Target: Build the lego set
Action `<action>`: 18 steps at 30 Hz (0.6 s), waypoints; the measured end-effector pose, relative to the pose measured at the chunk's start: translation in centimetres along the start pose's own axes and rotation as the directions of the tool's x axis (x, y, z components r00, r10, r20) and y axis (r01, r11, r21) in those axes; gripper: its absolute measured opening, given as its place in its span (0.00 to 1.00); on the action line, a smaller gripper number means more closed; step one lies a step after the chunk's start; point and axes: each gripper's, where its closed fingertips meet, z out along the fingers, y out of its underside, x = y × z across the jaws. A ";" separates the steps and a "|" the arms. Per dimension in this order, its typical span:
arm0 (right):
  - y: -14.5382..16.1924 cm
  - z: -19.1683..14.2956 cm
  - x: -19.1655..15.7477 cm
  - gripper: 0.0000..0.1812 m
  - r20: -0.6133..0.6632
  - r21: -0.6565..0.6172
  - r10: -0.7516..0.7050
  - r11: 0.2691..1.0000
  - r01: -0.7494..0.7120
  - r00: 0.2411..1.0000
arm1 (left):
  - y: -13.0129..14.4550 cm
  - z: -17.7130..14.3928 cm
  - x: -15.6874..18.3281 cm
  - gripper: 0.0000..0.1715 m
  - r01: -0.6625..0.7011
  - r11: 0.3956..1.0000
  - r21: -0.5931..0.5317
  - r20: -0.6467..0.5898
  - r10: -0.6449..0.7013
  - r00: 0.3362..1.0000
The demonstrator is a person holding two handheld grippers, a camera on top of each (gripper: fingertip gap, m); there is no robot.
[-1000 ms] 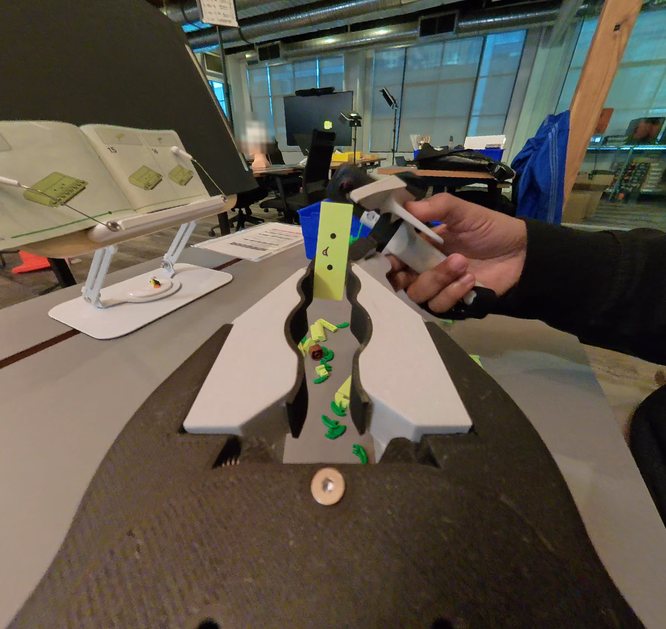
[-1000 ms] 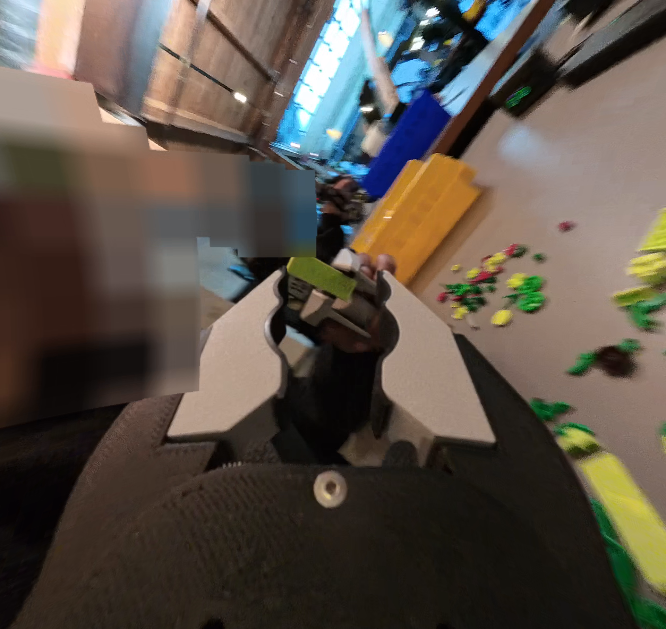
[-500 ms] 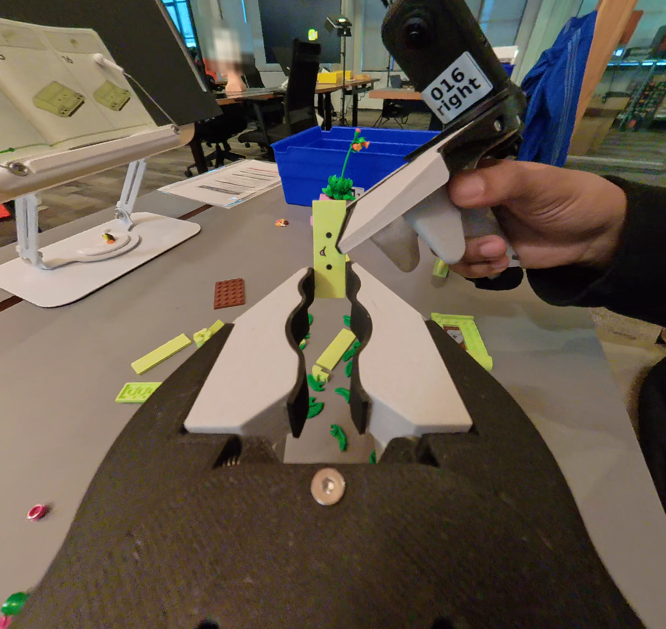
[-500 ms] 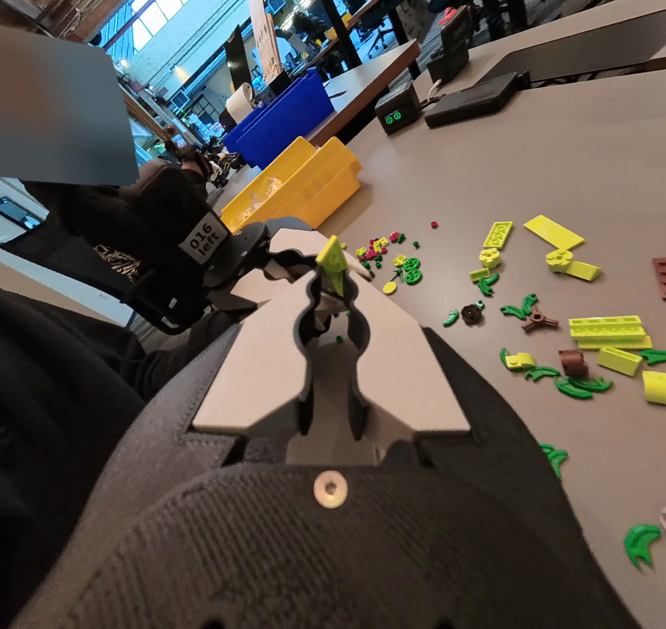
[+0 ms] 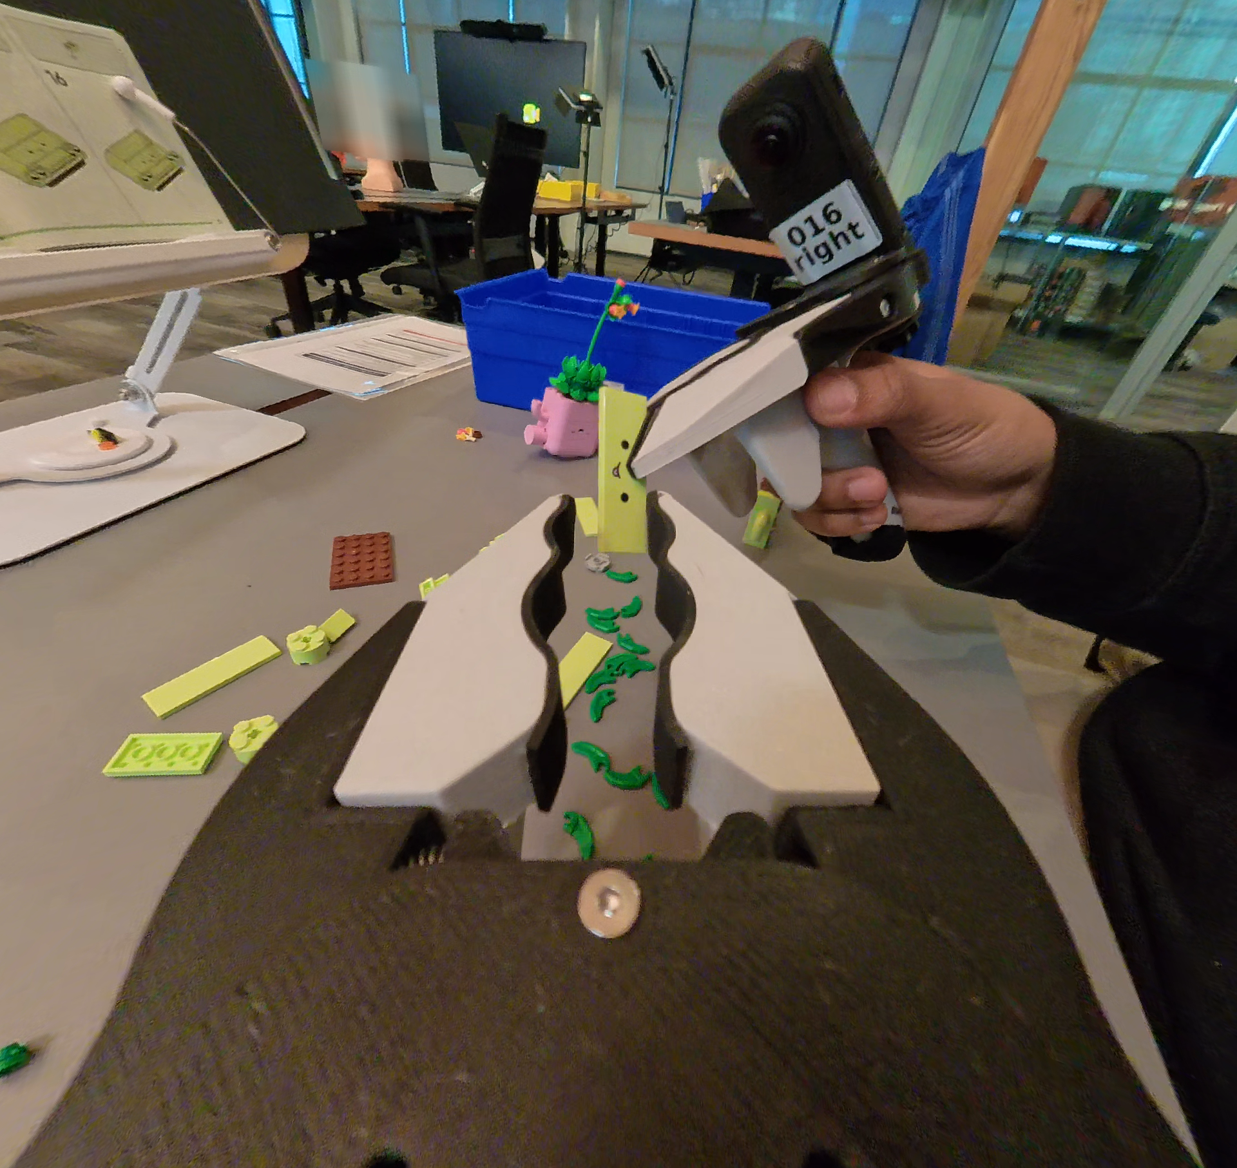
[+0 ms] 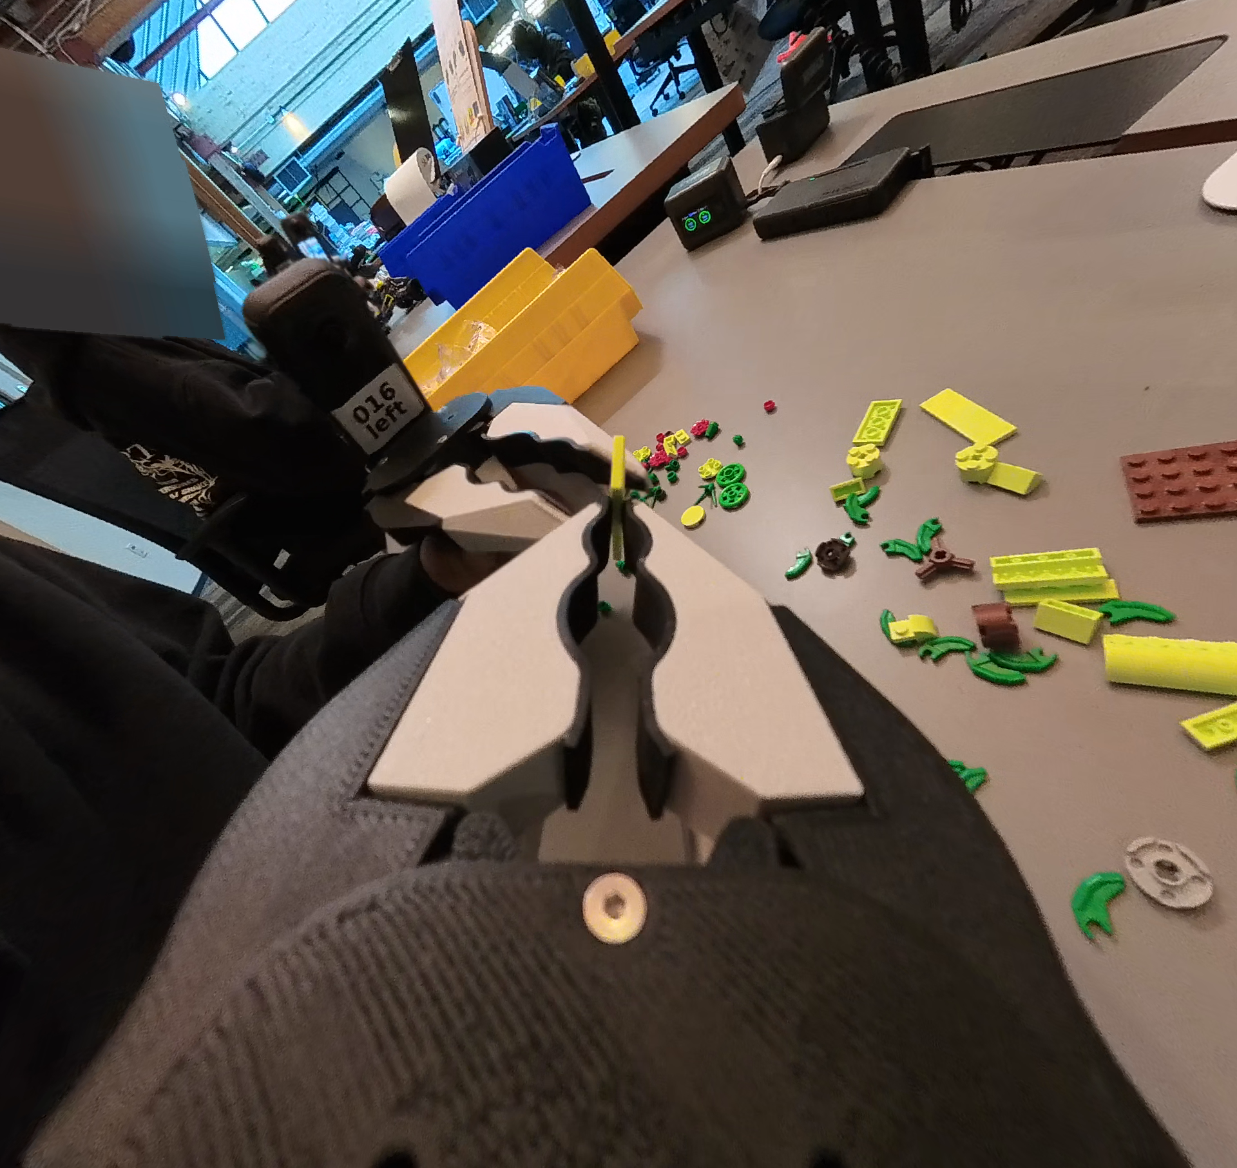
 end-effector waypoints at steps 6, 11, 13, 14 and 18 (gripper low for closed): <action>0.5 -0.2 0.3 0.00 -0.021 -0.032 -0.019 0.999 0.018 1.000 | -1.1 -0.8 -0.6 0.11 0.112 0.990 0.080 -0.033 -0.110 0.993; 3.1 0.0 0.2 0.00 -0.020 -0.194 -0.015 0.981 0.011 1.000 | -1.6 -1.5 -2.0 0.10 0.156 0.980 0.127 0.004 -0.158 0.987; 5.1 0.1 0.0 0.00 -0.015 -0.316 -0.005 0.949 0.000 1.000 | -1.5 -1.7 -2.2 0.10 0.165 0.978 0.128 0.005 -0.167 0.986; 6.3 0.1 0.0 0.00 -0.018 -0.382 -0.005 0.924 -0.002 1.000 | -1.4 -1.7 -2.3 0.10 0.166 0.979 0.122 0.006 -0.168 0.986; 10.7 -0.1 -0.2 0.00 -0.011 -0.591 -0.010 0.807 0.001 1.000 | -1.0 -1.6 -2.4 0.10 0.161 0.982 0.103 0.014 -0.163 0.987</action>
